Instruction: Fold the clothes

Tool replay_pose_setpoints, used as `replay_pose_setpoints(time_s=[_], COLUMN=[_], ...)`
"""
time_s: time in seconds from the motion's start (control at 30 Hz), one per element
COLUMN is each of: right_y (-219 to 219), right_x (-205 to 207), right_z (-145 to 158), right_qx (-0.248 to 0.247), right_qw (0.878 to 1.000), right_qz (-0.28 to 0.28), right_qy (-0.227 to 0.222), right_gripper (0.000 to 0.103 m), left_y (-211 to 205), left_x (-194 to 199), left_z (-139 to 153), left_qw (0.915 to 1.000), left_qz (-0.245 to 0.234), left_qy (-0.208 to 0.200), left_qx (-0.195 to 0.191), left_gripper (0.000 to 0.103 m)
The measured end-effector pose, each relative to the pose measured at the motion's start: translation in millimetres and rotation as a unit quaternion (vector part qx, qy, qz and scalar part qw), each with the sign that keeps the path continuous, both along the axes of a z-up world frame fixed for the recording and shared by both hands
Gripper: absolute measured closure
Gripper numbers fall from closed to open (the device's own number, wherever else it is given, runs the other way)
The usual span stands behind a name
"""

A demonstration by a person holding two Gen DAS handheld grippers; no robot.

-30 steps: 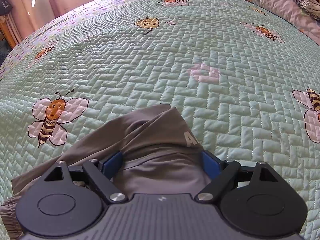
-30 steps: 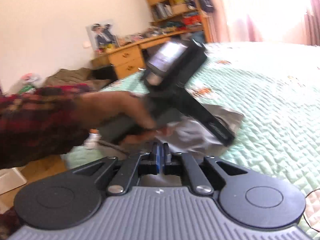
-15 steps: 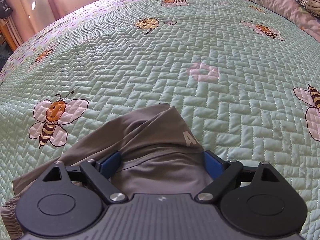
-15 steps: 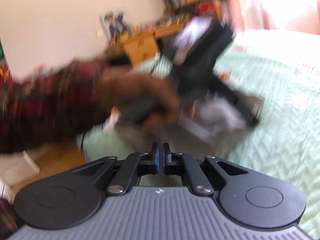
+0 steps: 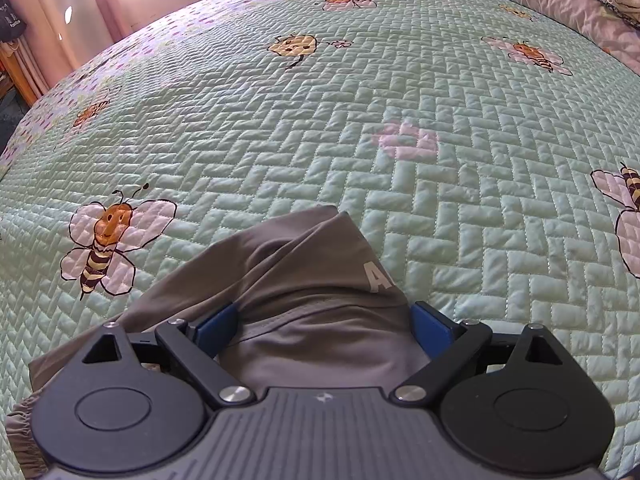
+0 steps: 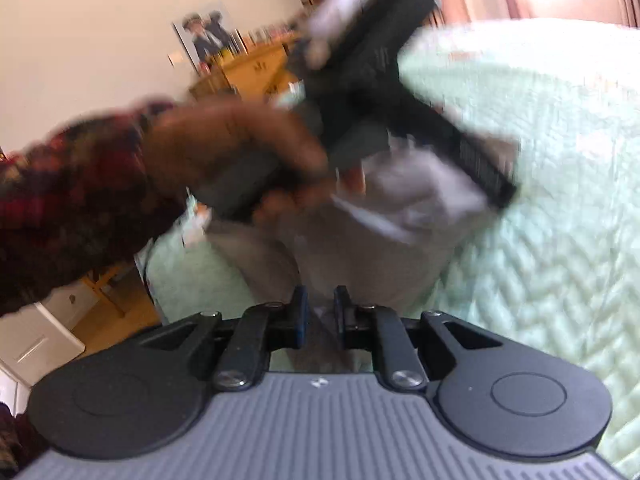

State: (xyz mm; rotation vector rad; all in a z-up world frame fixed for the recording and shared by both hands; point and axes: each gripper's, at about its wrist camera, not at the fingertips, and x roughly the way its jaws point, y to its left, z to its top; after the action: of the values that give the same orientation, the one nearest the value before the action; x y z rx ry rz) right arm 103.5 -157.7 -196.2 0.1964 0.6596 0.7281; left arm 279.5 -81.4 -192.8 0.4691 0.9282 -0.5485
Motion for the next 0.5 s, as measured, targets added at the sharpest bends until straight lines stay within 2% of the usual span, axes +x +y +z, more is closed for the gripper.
replay_pose_setpoints(time_s=[0.07, 0.1, 0.13, 0.17, 0.23, 0.3, 0.37, 0.43, 0.5], right_y=[-9, -10, -8, -2, 9, 11, 6, 6, 4], right_x=[-2, 2, 7, 13, 10, 8, 4, 2, -1], right_z=[6, 5, 0, -10, -25, -28, -22, -15, -5], right_qx=[0.022, 0.027, 0.017, -0.006, -0.028, -0.022, -0.008, -0.022, -0.024], right_qw=[0.999, 0.999, 0.999, 1.000, 0.999, 0.999, 0.999, 0.999, 0.999], right_qz=[-0.019, -0.030, -0.033, -0.021, -0.003, 0.000, -0.008, -0.015, -0.024], right_qy=[-0.025, -0.026, -0.012, 0.012, 0.023, 0.039, 0.043, 0.031, 0.018], right_gripper=[0.086, 0.079, 0.072, 0.070, 0.069, 0.068, 0.068, 0.068, 0.067], left_y=[0, 0, 0, 0, 5, 20, 46, 80, 120], left_x=[1, 1, 1, 1, 3, 3, 0, -6, -16], left_z=[0, 0, 0, 1, 10, 27, 50, 74, 97], left_qw=[1.0000, 1.0000, 1.0000, 0.9999, 0.9992, 0.9953, 0.9855, 0.9716, 0.9585], left_qz=[0.002, 0.004, 0.006, 0.009, 0.019, 0.034, 0.059, 0.084, 0.119], left_qy=[0.001, 0.002, 0.003, 0.006, 0.017, 0.032, 0.041, 0.039, 0.017], left_qx=[-0.002, -0.003, -0.004, -0.007, -0.030, -0.085, -0.154, -0.218, -0.259], left_gripper=[0.008, 0.007, 0.007, 0.007, 0.012, 0.017, 0.017, 0.016, 0.015])
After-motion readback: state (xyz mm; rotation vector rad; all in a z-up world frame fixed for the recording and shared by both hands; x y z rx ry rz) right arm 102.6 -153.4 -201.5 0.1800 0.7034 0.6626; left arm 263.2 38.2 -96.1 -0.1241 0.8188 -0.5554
